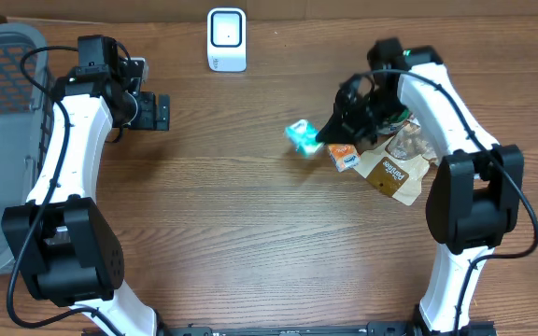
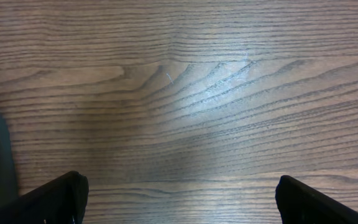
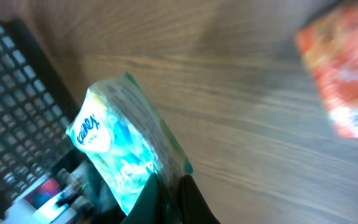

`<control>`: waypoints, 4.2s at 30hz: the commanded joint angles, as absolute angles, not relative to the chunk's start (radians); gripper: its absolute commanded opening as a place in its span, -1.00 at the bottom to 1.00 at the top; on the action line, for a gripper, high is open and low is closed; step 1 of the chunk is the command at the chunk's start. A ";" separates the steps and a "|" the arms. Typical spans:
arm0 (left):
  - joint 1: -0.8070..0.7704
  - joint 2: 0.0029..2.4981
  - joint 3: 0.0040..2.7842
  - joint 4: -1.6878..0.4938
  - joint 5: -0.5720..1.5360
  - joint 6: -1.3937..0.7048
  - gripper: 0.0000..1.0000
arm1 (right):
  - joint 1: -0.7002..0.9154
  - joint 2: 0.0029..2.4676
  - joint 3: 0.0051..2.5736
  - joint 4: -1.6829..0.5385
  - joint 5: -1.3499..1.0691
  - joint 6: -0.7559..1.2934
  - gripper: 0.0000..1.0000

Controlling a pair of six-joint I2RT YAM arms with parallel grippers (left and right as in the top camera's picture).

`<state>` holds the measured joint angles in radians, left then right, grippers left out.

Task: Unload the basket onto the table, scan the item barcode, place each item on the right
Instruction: 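Hold the teal pack barcode over the scanner window, then carry the teal pack right and set it beside the orange pack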

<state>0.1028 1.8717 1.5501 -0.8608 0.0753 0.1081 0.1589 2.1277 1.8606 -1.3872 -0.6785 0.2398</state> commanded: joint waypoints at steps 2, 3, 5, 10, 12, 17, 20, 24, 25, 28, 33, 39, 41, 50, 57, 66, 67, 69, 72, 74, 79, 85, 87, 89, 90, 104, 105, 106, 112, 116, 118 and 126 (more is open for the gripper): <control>0.104 1.864 1.559 -0.859 0.086 0.120 0.99 | 0.189 2.106 2.100 -1.436 -0.464 0.276 -0.92; 0.104 1.864 1.559 -0.859 0.086 0.120 0.99 | 0.202 2.106 2.158 -1.440 -0.424 0.289 -0.92; 0.104 1.864 1.559 -0.859 0.086 0.120 0.99 | 0.231 2.106 2.253 -1.431 -0.356 0.298 -0.92; 0.104 1.864 1.560 -0.859 0.086 0.120 0.99 | 0.350 2.106 2.351 -1.242 -0.058 0.318 -0.92; 0.104 1.864 1.559 -0.859 0.086 0.120 0.99 | 0.400 2.113 2.341 -1.127 0.088 0.317 -0.92; 0.104 1.864 1.559 -0.859 0.086 0.120 0.99 | 0.513 2.180 2.313 -0.789 0.351 0.195 -0.92; 0.104 1.864 1.560 -0.859 0.086 0.120 0.99 | 0.547 2.252 2.312 -0.620 0.435 0.104 -0.92; 0.104 1.864 1.559 -0.859 0.086 0.120 0.99 | 0.558 2.366 2.312 -0.419 0.452 -0.034 -0.92; 0.104 1.864 1.560 -0.859 0.086 0.120 0.99 | 0.557 2.390 2.312 -0.378 0.452 -0.068 -0.92; 0.104 1.864 1.560 -0.859 0.086 0.120 0.99 | 0.557 2.470 2.312 -0.254 0.452 -0.208 -0.92; 0.104 1.864 1.560 -0.859 0.086 0.120 0.99 | 0.562 2.568 2.312 -0.128 0.452 -0.404 -0.92; 0.104 1.864 1.559 -0.859 0.086 0.120 0.99 | 0.569 2.599 2.312 -0.113 0.452 -0.447 -0.92; 0.104 1.864 1.560 -0.859 0.086 0.120 0.99 | 0.572 2.599 2.312 -0.112 0.452 -0.447 -0.92; 0.104 1.864 1.559 -0.859 0.086 0.120 0.99 | 0.584 2.599 2.312 -0.100 0.451 -0.447 -0.92; 0.104 1.864 1.560 -0.859 0.086 0.120 0.99 | 0.604 2.599 2.312 -0.083 0.451 -0.447 -0.92; 0.104 1.864 1.560 -0.859 0.086 0.120 0.99 | 0.611 2.598 2.312 -0.083 0.448 -0.448 -0.92; 0.104 1.864 1.559 -0.859 0.086 0.120 0.99 | 0.610 2.598 2.312 -0.084 0.443 -0.451 -0.92; 0.104 1.864 1.560 -0.859 0.086 0.120 0.99 | 0.601 2.598 2.312 -0.102 0.409 -0.477 -0.92; 0.104 1.864 1.560 -0.859 0.086 0.120 0.99 | 0.587 2.599 2.312 -0.119 0.361 -0.507 -0.92; 0.104 1.864 1.560 -0.859 0.086 0.120 0.99 | 0.579 2.600 2.312 -0.108 0.360 -0.507 -0.92; 0.104 1.864 1.559 -0.859 0.086 0.120 0.99 | 0.565 2.600 2.312 -0.098 0.315 -0.569 -0.92; 0.104 1.864 1.560 -0.859 0.086 0.120 0.99 | 0.562 2.598 2.312 -0.093 0.312 -0.607 -0.92; 0.104 1.864 1.559 -0.859 0.086 0.120 0.99 | 0.573 2.586 2.312 -0.090 0.311 -0.598 -0.92; 0.104 1.864 1.560 -0.859 0.086 0.120 0.99 | 0.583 2.559 2.312 -0.090 0.308 -0.550 -0.92; 0.104 1.864 1.560 -0.859 0.086 0.120 0.99 | 0.585 2.535 2.312 -0.094 0.308 -0.492 -0.92; 0.104 1.864 1.560 -0.859 0.086 0.120 0.99 | 0.551 1.999 2.312 -0.802 0.140 0.065 -0.92; 0.104 1.864 1.559 -0.859 0.086 0.120 0.99 | 0.545 1.960 2.312 -0.873 0.141 0.109 -0.92; 0.104 1.864 1.560 -0.859 0.086 0.120 0.99 | 0.538 1.917 2.312 -0.949 0.140 0.160 -0.92; 0.104 1.864 1.560 -0.859 0.086 0.120 0.99 | 0.469 1.752 2.312 -1.302 0.140 0.411 -0.92; 0.104 1.864 1.559 -0.859 0.086 0.120 0.99 | 0.418 1.730 2.312 -1.503 0.140 0.530 -0.92; 0.104 1.864 1.559 -0.859 0.086 0.120 0.99 | 0.396 1.740 2.308 -1.598 0.140 0.575 -0.92; 0.104 1.864 1.560 -0.859 0.086 0.120 0.99 | 0.371 1.783 2.122 -1.667 0.118 0.667 -0.92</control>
